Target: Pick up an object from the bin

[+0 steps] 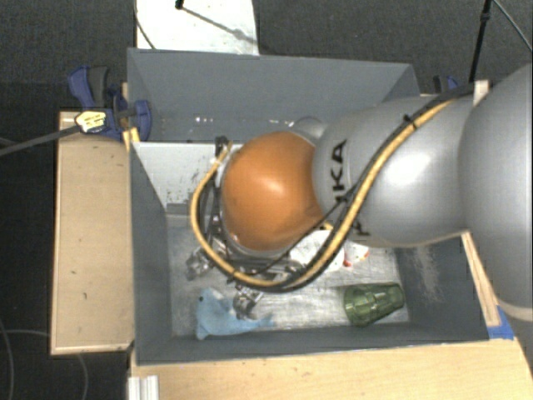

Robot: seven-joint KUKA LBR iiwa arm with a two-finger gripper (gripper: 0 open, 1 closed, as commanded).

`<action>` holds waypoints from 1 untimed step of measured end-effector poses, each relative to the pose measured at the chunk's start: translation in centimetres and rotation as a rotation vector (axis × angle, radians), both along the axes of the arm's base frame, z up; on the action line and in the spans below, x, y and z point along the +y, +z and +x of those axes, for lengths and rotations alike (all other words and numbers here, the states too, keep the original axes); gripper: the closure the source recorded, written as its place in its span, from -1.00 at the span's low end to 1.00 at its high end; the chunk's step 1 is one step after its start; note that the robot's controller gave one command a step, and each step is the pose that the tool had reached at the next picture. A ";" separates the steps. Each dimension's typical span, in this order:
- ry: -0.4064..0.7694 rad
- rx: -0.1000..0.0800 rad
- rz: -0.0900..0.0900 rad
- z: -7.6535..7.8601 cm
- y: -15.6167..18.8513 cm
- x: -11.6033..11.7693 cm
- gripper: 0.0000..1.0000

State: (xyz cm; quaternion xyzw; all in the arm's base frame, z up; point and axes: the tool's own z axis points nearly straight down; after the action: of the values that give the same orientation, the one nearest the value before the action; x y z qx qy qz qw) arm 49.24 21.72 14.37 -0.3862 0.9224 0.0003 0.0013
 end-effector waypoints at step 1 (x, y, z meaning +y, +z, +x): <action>0.107 -0.002 0.001 -0.9 -5.8 0.8 -1.00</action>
Offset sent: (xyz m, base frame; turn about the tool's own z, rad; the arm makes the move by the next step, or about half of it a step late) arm -0.0115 0.0024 -0.0737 -0.3944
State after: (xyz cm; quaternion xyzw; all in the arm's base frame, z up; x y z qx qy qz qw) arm 48.34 22.52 8.56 -0.4352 0.9003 0.0003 0.0026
